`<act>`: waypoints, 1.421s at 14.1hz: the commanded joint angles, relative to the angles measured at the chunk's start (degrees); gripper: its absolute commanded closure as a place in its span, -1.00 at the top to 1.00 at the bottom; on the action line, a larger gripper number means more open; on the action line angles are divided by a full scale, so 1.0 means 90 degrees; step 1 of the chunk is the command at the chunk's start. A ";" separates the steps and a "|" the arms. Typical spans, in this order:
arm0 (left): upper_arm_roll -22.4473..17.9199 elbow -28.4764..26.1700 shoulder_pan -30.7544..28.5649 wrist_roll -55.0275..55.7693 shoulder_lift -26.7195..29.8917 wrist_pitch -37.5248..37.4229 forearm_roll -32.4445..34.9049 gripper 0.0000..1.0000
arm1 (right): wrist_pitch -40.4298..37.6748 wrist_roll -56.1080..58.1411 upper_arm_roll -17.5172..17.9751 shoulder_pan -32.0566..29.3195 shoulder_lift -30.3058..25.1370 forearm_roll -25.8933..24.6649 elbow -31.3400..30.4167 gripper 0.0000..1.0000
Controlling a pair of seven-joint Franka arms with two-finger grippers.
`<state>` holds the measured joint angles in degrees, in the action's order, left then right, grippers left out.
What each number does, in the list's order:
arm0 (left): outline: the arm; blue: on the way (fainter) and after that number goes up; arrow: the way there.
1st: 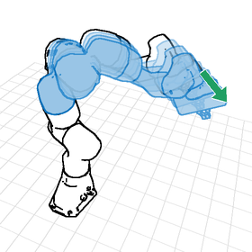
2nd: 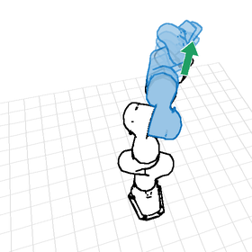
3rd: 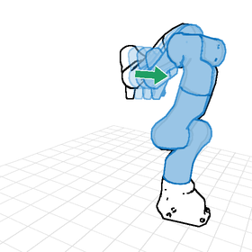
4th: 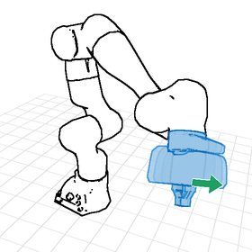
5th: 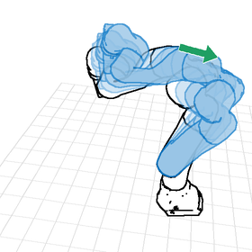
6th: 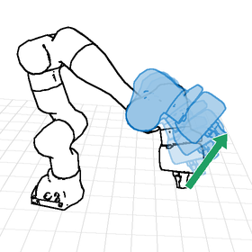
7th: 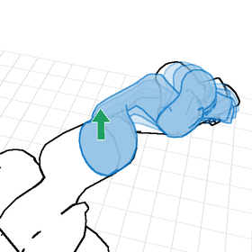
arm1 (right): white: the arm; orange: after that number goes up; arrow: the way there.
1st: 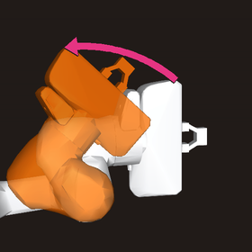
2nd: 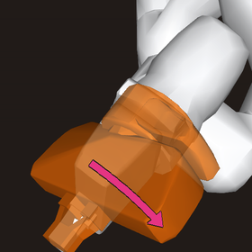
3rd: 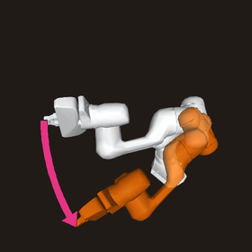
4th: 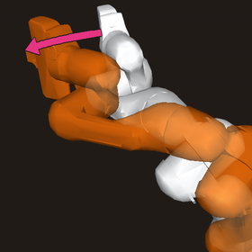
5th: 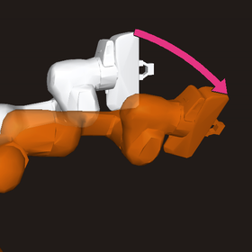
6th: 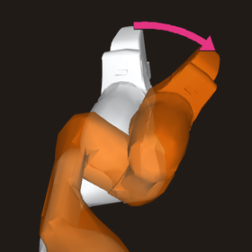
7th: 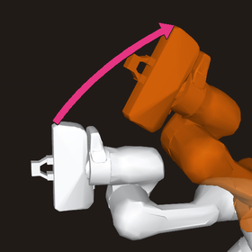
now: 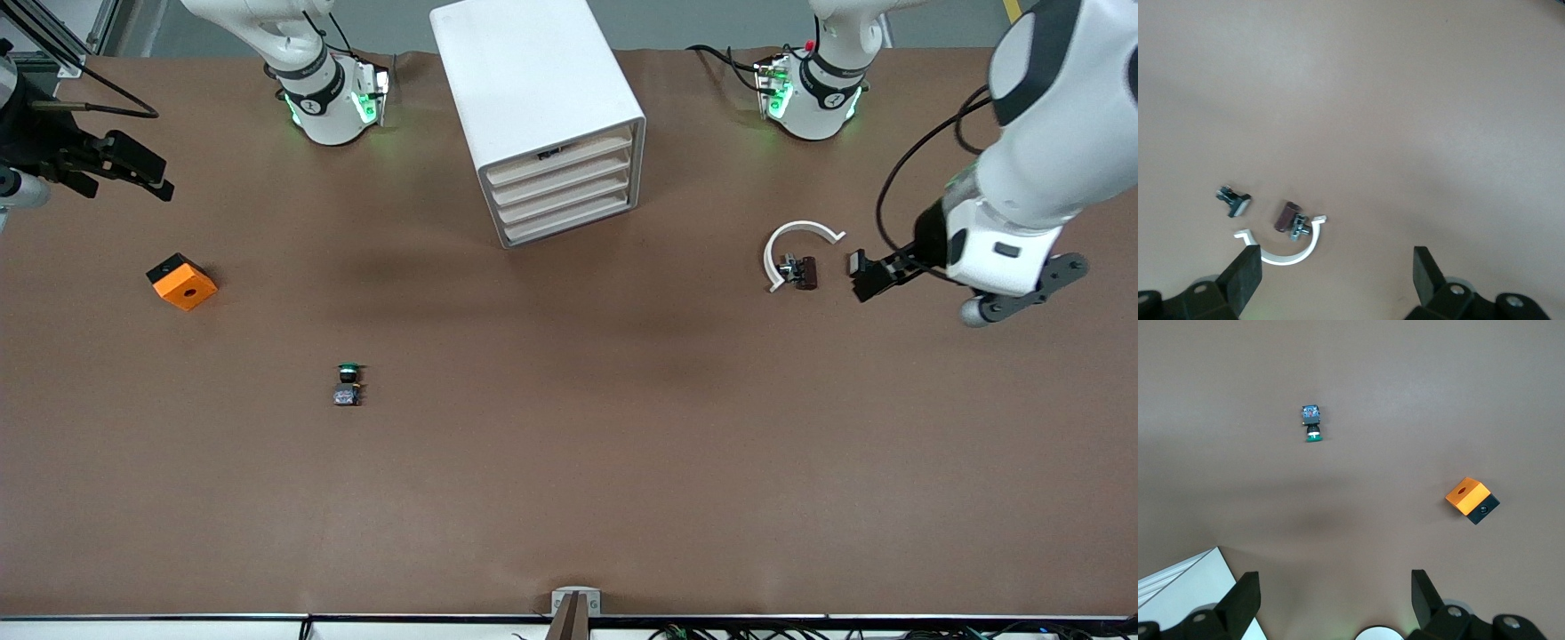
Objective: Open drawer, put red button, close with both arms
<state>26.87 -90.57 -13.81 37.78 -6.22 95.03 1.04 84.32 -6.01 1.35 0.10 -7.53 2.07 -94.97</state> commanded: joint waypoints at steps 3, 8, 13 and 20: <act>-0.1255 -0.0064 0.0548 -0.1977 0.0671 -0.0704 0.0041 1.00 | -0.0131 0.0043 0.0065 -0.0079 0.0065 -0.0074 0.0171 1.00; -0.1980 -0.0093 0.0734 -0.3122 0.1013 -0.1057 -0.0183 1.00 | -0.0131 0.0043 0.0065 -0.0079 0.0065 -0.0074 0.0171 1.00; -0.1990 -0.0395 0.0724 -0.3153 0.1462 -0.1272 -0.0223 1.00 | -0.0140 0.0033 0.0055 -0.0089 0.0056 -0.0093 0.0181 1.00; -0.1931 -0.0377 0.0851 -0.3143 0.1502 -0.1282 -0.0223 1.00 | -0.0238 0.0062 0.0055 -0.0440 0.0056 -0.0084 0.0298 1.00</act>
<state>9.67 -93.15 -6.28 10.30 6.28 83.64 -0.18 83.30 -5.90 1.11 -3.13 -7.47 1.84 -93.70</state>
